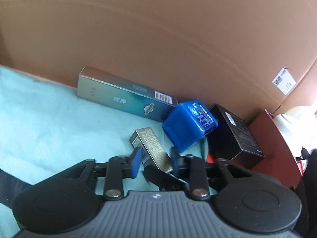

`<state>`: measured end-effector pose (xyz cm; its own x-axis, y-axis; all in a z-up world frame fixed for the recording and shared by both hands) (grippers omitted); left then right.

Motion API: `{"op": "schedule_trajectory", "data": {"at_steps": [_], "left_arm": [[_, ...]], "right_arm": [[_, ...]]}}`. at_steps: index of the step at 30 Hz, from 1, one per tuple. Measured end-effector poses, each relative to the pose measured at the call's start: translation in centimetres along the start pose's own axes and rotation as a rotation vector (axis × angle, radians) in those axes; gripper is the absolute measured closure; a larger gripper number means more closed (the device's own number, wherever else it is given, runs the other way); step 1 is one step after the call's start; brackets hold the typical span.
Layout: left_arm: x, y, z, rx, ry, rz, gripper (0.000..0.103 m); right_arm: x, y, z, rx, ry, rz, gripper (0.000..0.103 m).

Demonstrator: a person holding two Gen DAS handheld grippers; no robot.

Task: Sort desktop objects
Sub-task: 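Close the left tool on the gold tin while the right tool grips it too, then carry the gold tin into the brown box and open both tools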

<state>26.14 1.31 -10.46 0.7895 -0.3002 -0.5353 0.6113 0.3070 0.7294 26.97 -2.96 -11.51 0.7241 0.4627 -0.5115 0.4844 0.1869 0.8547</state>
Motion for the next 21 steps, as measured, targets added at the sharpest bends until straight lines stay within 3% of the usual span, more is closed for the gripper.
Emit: {"op": "schedule_trajectory", "data": {"at_steps": [11,16,21], "left_arm": [[-1.4,-0.5,0.3,-0.005,0.007,-0.010,0.066],[-4.8,-1.2,2.5,0.007,-0.015,0.016,0.066],[-8.6,-1.6,6.5,0.060,-0.066,0.071,0.066]], "right_arm": [[-1.4,-0.4,-0.2,0.023,-0.006,-0.016,0.081],[-5.4,-0.5,-1.0,-0.021,-0.038,0.015,0.081],[-11.2,0.4,-0.6,-0.018,-0.088,0.109,0.081]]}}
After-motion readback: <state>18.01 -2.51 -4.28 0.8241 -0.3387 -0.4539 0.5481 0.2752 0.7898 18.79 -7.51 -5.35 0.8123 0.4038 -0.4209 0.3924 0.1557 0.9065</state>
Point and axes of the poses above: each gripper's, at about its wrist camera, not at the fingertips, and x roughly the way its jaws point, z to its right, y to its top, the point moved 9 cm from there along x, roughly the way its jaws point, and after that the axes turned 6 degrees about z, right-handed, at the moved point
